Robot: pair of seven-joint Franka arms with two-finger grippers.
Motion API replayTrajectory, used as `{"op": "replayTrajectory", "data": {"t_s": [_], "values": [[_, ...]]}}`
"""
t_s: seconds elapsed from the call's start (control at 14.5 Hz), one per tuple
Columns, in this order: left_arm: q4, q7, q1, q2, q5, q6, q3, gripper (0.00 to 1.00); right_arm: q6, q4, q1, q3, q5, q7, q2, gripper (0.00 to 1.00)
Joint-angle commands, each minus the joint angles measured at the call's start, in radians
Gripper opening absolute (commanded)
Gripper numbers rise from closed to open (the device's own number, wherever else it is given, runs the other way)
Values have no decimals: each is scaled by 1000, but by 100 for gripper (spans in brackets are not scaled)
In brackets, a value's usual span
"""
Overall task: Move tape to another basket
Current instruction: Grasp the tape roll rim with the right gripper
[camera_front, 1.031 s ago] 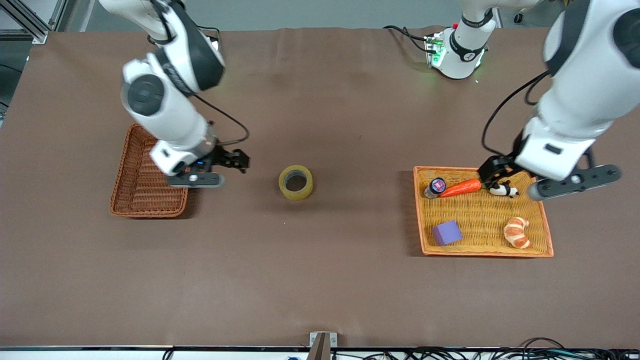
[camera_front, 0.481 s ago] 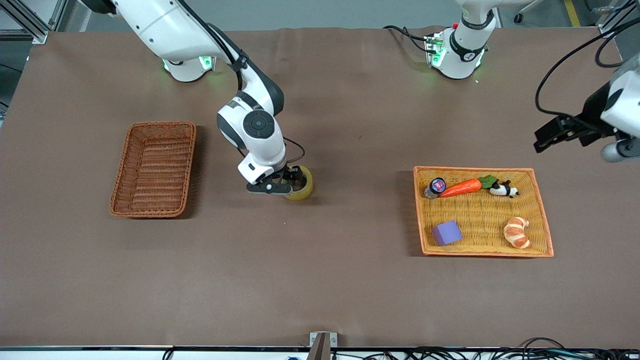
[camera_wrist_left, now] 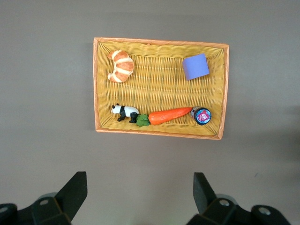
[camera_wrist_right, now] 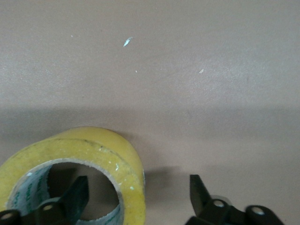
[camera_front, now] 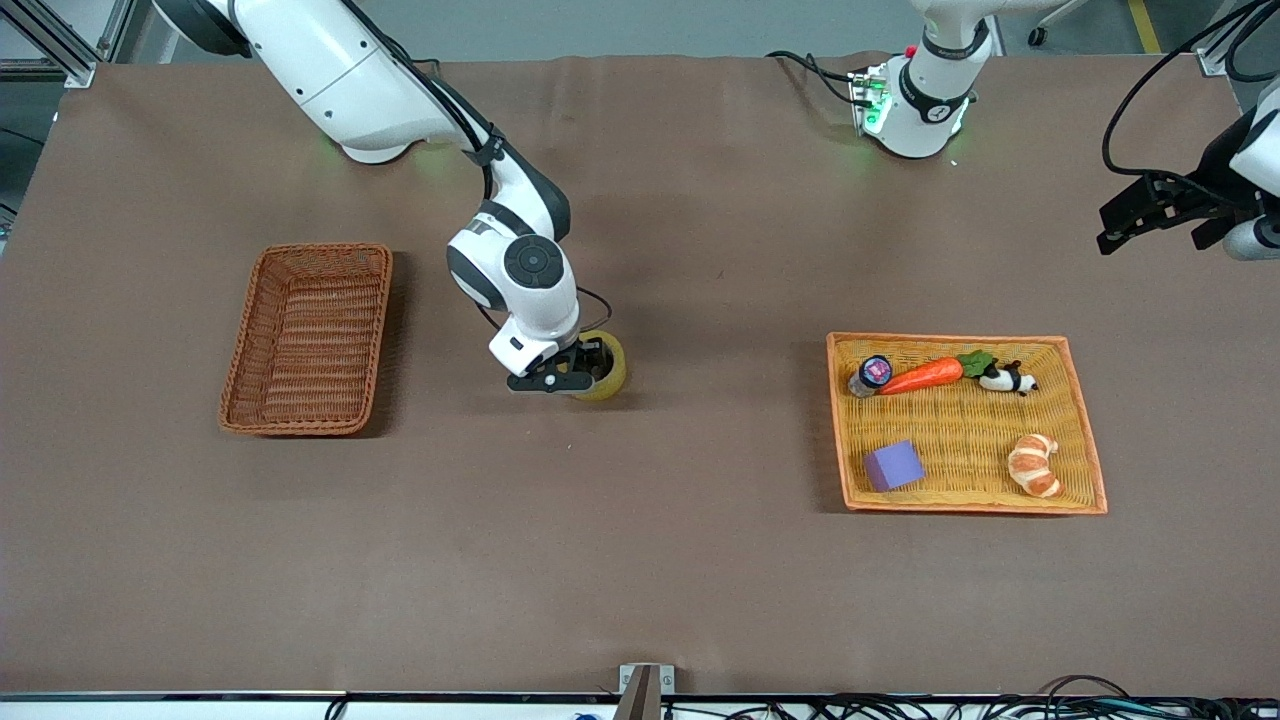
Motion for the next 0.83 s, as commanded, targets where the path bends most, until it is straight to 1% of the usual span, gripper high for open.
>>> {"op": "replayTrajectory", "data": {"t_s": [0.0,0.07,0.14,0.34,0.48,0.55,0.62,0.69,0.76], "values": [[-17,21,-3,-16,-11,5,-3,100,-2,12,2,1,-39,27,11,21],[-17,24,-6,-17,-11,5,-6,100,-4,15,1,3,-39,70,13,3],[-15,24,-9,-16,-10,0,-8,100,-4,17,2,1,-44,108,14,0],[-14,24,-8,-16,-16,-21,-9,100,-13,21,-1,3,-53,110,16,0],[-12,23,-11,-19,-16,-64,-11,100,-25,29,-9,6,-42,109,0,0],[-12,23,-12,-20,-16,-70,-12,100,-66,37,-19,9,-39,109,-18,0],[-12,23,-14,-20,-16,-70,-14,100,-149,43,-48,38,-38,116,-64,0],[-12,23,-14,-20,-16,-70,-22,100,-224,44,-112,85,-36,115,-114,0],[-12,21,-14,-22,-17,-72,-28,100,-308,43,-196,152,-24,104,-183,0]]}}
